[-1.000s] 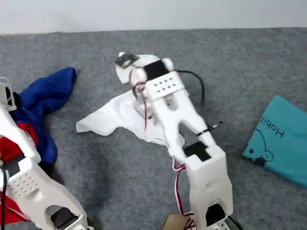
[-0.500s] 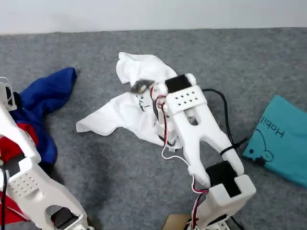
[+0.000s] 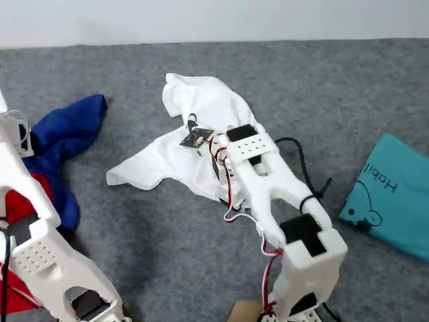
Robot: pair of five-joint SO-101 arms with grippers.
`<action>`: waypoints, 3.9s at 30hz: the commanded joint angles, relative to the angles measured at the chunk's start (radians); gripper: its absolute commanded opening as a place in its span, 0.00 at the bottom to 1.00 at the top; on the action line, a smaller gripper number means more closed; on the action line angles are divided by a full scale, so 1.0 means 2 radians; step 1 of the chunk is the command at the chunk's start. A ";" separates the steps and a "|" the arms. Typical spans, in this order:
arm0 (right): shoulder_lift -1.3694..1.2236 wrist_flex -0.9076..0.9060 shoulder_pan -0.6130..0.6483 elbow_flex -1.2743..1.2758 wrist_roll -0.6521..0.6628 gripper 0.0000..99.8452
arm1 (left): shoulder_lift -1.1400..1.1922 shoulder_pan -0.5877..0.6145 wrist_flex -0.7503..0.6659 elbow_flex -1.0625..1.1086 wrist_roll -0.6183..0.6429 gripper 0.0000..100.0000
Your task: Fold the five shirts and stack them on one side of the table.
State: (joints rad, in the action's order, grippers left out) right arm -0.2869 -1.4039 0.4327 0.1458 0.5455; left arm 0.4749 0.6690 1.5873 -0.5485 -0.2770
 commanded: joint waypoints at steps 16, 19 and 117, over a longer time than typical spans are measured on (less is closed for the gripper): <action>-0.075 -0.020 -0.090 -0.132 0.005 0.03 | -0.033 -0.004 -0.010 -0.002 -0.004 0.17; -0.066 -0.082 -0.105 -0.176 0.005 0.01 | -0.035 -0.006 -0.009 -0.002 -0.004 0.17; 0.506 -0.133 -0.204 -0.303 -0.005 0.01 | -0.562 -0.280 -0.057 -0.190 -0.127 0.00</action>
State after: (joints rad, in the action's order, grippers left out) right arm 0.6889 -1.6632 0.0460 -0.4204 0.5148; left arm -0.6360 0.1028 1.4538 -0.9137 -0.4795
